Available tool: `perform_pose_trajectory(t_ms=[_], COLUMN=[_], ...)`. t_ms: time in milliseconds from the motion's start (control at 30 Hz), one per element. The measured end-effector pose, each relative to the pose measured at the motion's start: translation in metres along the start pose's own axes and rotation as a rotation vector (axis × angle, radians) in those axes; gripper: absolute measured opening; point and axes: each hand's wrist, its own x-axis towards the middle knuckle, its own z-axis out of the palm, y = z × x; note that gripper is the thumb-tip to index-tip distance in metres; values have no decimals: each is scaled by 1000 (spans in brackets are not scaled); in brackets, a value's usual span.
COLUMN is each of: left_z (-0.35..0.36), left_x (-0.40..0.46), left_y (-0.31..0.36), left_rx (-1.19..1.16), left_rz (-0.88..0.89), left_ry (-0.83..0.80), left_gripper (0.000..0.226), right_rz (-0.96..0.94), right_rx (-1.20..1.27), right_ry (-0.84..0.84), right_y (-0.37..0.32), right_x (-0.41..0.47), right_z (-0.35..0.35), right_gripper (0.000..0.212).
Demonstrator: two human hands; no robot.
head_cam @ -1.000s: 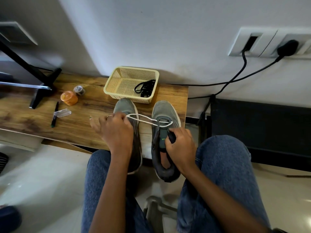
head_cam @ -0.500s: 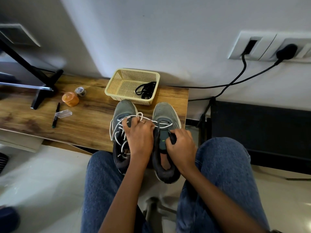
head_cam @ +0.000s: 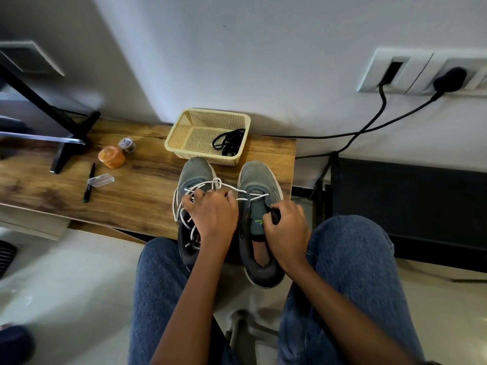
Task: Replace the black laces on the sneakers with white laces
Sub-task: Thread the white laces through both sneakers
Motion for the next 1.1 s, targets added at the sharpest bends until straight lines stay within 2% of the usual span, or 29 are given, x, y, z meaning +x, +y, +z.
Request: perform_pose_trajectory(t_ms=[167, 267, 367, 500, 667, 933, 1000, 1100], left_z=[4, 4, 1, -29, -79, -114, -123, -137], left_x=[12, 18, 31, 41, 55, 66, 64, 64], left_y=[17, 27, 33, 37, 39, 28, 27, 29], left_rx=[-59, -269, -526, -793, -1002, -1210, -1263, -1370], left_rz=[-67, -186, -308, -185, -58, -60, -56, -69], left_ry=[-204, -236, -150, -3, 113, 267, 285, 264], left_gripper=[41, 32, 29, 30, 22, 13, 7, 12], right_rz=[-22, -39, -38, -63, -79, -89, -88, -83], right_rx=[-19, -15, -17, -37, -40, -50, -50, -49], right_ry=[-3, -2, -2, 11, 29, 24, 22, 16], right_y=[2, 3, 3, 4, 5, 5, 5, 5], right_x=[0, 0, 0, 1, 1, 1, 1, 1], right_z=[3, 2, 2, 4, 5, 4, 4, 4], right_gripper=[12, 11, 12, 12, 10, 11, 13, 13])
